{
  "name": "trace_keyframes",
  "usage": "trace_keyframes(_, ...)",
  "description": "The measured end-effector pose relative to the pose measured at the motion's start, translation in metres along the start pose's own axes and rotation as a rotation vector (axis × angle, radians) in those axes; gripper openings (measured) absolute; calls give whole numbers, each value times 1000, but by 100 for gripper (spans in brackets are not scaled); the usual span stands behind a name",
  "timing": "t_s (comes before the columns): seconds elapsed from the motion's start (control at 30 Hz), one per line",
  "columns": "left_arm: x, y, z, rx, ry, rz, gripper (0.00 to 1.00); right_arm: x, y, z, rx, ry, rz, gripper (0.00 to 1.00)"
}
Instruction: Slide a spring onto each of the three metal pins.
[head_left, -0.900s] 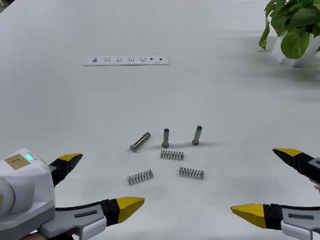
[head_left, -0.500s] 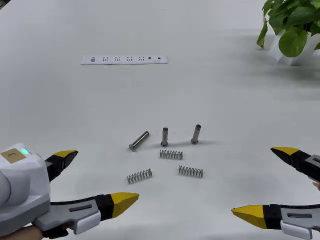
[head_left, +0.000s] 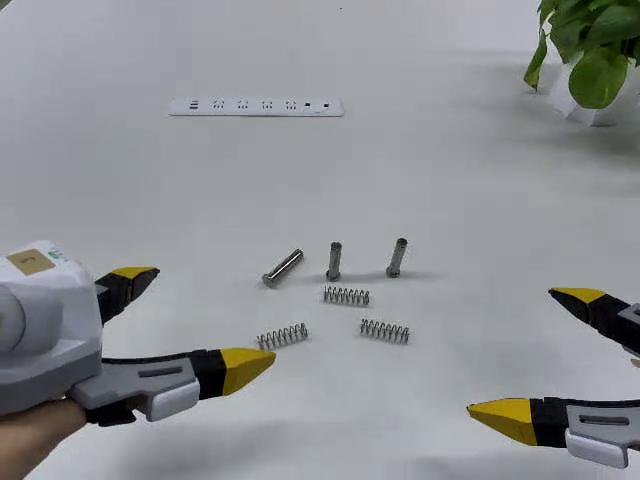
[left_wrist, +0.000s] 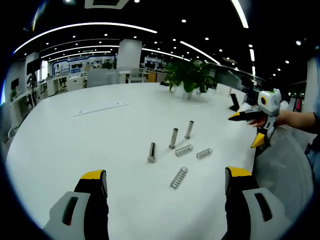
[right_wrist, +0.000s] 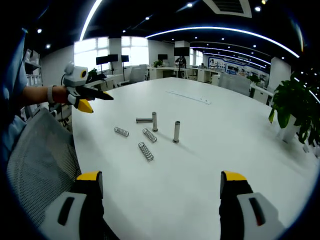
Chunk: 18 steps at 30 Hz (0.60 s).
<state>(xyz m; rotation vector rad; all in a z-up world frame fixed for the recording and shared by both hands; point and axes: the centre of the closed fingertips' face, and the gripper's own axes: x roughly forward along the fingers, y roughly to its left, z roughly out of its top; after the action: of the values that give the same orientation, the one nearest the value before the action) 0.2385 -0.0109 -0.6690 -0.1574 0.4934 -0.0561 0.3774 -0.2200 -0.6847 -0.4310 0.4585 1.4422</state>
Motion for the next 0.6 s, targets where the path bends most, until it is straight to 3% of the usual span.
trace_keyframes(0.27, 5, 6, -7, 12, 69, -17, 97, 1, -5, 3, -9, -2, -1, 99)
trace_keyframes(0.33, 5, 3, -6, 14, 76, -26, 93, 1, -5, 2, -9, 0, -2, 99)
trace_keyframes(0.6, 18, 7, 6, 48, 96, -42, 93, 0, -5, -2, 5, 6, -8, 99)
